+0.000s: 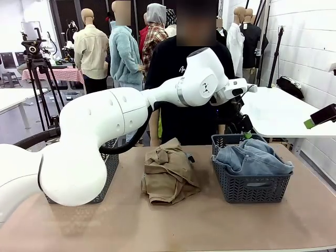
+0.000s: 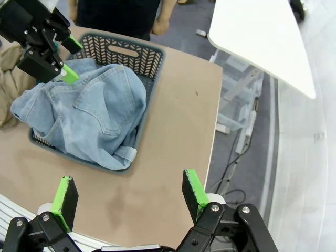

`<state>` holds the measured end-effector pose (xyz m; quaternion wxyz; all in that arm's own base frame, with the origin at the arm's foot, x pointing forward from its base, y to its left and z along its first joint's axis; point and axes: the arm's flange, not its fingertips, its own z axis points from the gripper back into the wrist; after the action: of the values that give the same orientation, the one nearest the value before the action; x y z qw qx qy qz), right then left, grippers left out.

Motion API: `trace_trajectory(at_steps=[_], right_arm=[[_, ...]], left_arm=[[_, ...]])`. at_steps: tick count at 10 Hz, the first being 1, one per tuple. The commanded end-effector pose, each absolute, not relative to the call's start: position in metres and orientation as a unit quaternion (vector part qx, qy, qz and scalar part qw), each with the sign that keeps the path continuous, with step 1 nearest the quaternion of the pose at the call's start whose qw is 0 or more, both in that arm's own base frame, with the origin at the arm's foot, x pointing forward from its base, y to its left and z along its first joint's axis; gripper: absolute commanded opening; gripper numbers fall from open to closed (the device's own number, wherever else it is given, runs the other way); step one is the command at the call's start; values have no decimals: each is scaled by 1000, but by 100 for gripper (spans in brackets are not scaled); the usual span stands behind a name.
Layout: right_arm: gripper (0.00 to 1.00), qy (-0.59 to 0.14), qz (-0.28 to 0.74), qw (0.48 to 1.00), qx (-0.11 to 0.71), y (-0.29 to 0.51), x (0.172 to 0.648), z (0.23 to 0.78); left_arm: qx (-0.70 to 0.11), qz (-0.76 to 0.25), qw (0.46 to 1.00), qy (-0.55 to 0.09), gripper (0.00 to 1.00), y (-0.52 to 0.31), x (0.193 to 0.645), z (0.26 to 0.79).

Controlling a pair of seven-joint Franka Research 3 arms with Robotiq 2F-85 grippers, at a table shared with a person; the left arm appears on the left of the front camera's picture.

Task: Sort the tops and bottoms.
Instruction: Sort the clothes according to human instructions, then lift clothes from the center of the table with your right hand.

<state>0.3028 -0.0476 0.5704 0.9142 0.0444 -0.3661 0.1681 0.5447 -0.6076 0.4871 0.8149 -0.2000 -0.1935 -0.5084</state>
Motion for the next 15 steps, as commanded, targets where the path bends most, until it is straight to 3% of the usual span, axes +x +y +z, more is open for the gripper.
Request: trace_trajectory(at_steps=[1,15], right_arm=[[100,-372,169,912,48,-47,306,570],[100,-372,169,912,48,-47,306,570]], left_arm=[[-202,-508,814,-195,78,-607,545,490],[-202,-508,814,-195,78,-607,545,490]])
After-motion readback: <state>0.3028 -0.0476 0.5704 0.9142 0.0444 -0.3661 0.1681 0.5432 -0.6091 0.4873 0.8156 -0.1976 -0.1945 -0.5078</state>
